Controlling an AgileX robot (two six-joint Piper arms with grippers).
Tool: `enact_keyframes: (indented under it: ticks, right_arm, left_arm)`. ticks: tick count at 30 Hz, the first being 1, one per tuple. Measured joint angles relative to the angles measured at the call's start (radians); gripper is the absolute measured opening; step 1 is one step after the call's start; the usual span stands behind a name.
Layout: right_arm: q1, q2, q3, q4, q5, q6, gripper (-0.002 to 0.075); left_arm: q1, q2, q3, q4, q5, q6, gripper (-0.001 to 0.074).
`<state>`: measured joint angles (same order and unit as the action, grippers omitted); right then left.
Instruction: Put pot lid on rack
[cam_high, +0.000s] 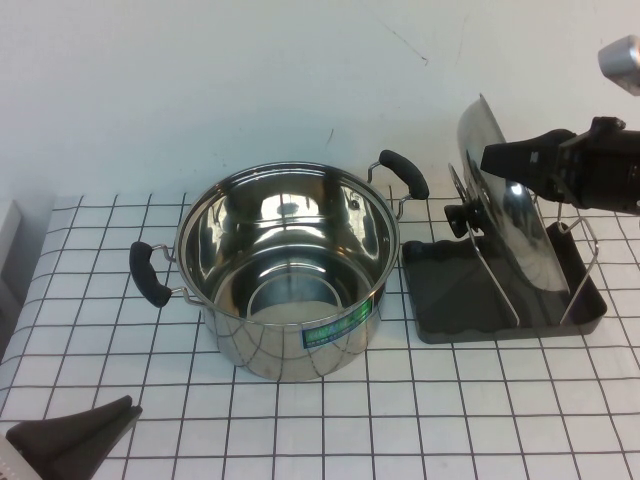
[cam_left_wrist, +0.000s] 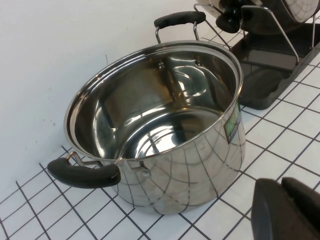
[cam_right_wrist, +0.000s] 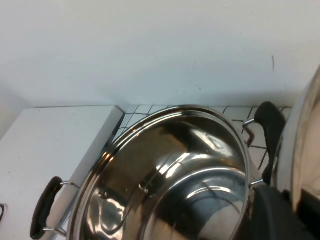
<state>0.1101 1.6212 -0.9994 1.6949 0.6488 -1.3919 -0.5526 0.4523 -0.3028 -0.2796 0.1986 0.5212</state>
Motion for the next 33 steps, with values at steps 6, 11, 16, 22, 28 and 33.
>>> enact_keyframes:
  ticks: [6,11,16,22,28,33]
  right_arm:
    - [0.0,0.006,0.0,0.006,0.004,-0.002,0.0091]
    - [0.0,0.009,0.0,0.006,0.004,-0.002,0.0258]
    - [0.0,0.009,0.0,0.006,0.004,-0.002,0.0417]
    - [-0.004,0.009,0.0,0.006,-0.002,-0.002,0.0468]
    - [-0.062,0.009,0.0,0.006,0.048,0.0,0.0471]
    - [-0.134,0.009,0.0,-0.011,0.145,0.022,0.0472]
  left_arm:
    - [0.0,0.0,0.027,0.0,-0.037,0.0,-0.0001]
    - [0.0,0.0,0.032,-0.004,-0.045,0.0,-0.0001]
    - [0.0,0.0,0.032,-0.004,-0.045,0.0,-0.0001]
    - [0.0,0.0,0.032,-0.004,-0.045,-0.002,-0.0002]
    - [0.0,0.0,0.032,-0.004,-0.045,-0.002,-0.0002]
    - [0.0,0.0,0.032,-0.004,-0.045,-0.002,-0.0002]
